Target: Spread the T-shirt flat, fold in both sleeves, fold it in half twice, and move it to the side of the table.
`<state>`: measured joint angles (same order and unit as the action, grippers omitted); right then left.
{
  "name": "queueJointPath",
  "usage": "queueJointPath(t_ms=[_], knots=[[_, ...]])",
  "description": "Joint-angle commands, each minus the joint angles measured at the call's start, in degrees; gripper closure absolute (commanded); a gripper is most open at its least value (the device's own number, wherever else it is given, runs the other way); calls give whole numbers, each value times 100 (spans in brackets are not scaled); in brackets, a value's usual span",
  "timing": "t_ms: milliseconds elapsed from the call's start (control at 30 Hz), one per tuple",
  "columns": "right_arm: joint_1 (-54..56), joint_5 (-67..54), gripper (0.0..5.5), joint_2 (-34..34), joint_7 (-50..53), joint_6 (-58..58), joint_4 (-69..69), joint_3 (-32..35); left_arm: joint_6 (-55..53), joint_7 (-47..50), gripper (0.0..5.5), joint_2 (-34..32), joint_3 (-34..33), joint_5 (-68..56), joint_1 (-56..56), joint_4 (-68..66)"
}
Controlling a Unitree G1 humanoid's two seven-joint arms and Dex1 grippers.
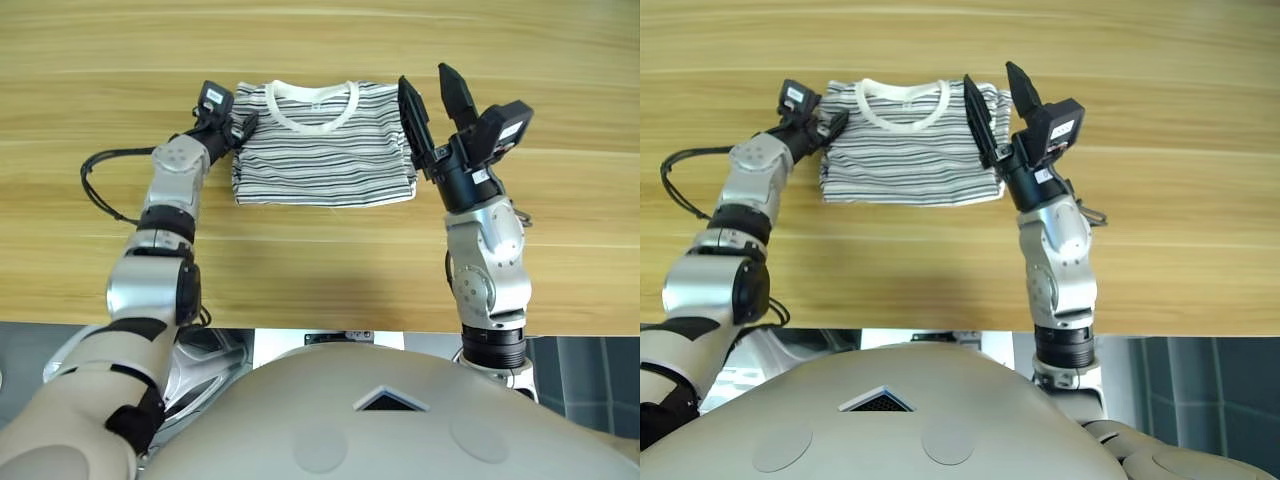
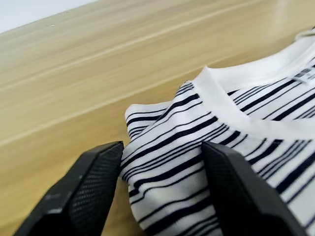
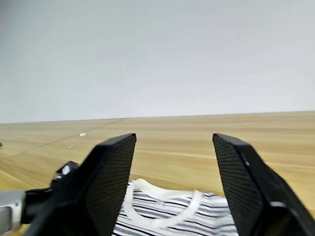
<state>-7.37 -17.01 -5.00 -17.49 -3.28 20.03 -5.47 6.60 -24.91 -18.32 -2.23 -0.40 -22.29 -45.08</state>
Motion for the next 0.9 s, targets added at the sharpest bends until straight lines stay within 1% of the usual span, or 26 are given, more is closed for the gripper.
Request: queueJointPath(t_ms=[33, 67, 133, 200, 267, 333, 400, 533, 567, 633, 700, 767, 800, 833, 900], knots=[[-251, 611, 261, -175, 176, -134, -366, -218, -2152, 196, 254, 29, -193, -440, 3316, 3460], [-298, 758, 261, -249, 175, -181, -386, -294, -2480, 132, 254, 56, -94, -652, 3973, 4284], [-396, 941, 261, -390, 139, -327, -342, -357, -2796, -83, 254, -51, 262, -1096, 5150, 5697], [-459, 1051, 261, -637, 13, -541, -331, -281, -2464, -505, 254, -468, 705, -1402, 6458, 7048], [-572, 997, 261, -944, -225, -674, -208, -102, -2182, -679, 254, -670, 763, -1486, 7289, 7715], [-732, 875, 261, -1205, -410, -754, -83, 44, -1909, -851, 254, -818, 892, -1541, 7741, 8183], [-901, 762, 261, -1348, -533, -818, 62, 134, -1762, -982, 254, -883, 1152, -1539, 7799, 8471], [-1379, 596, 261, -1701, -876, -824, 446, 307, -1950, -764, 254, -646, 1533, -1351, 6917, 8306], [-1553, 457, 261, -1877, -1125, -682, 537, 479, -1952, -637, 254, -557, 1460, -1389, 6750, 8288], [-1911, 15, 261, -2201, -1739, -174, 488, 1105, -1770, -499, 254, -421, 1178, -1587, 6585, 8317], [-2096, -178, 261, -2392, -2067, 182, 137, 1592, -1406, -587, 254, -380, 1122, -1687, 6616, 8398], [-2080, -44, 261, -2545, -2189, 406, -416, 1783, -889, -730, 254, -359, 1183, -1626, 6670, 8434], [-2068, 54, 261, -2607, -2295, 476, -617, 1719, -541, -877, 254, -381, 1210, -1661, 6728, 8510], [-2069, 257, 261, -2653, -2363, 529, -727, 1513, -213, -1048, 254, -414, 1217, -1766, 6786, 8620], [-1992, 634, 261, -2576, -2403, 523, -859, 953, 305, -1290, 254, -459, 1264, -1884, 6797, 8726]])
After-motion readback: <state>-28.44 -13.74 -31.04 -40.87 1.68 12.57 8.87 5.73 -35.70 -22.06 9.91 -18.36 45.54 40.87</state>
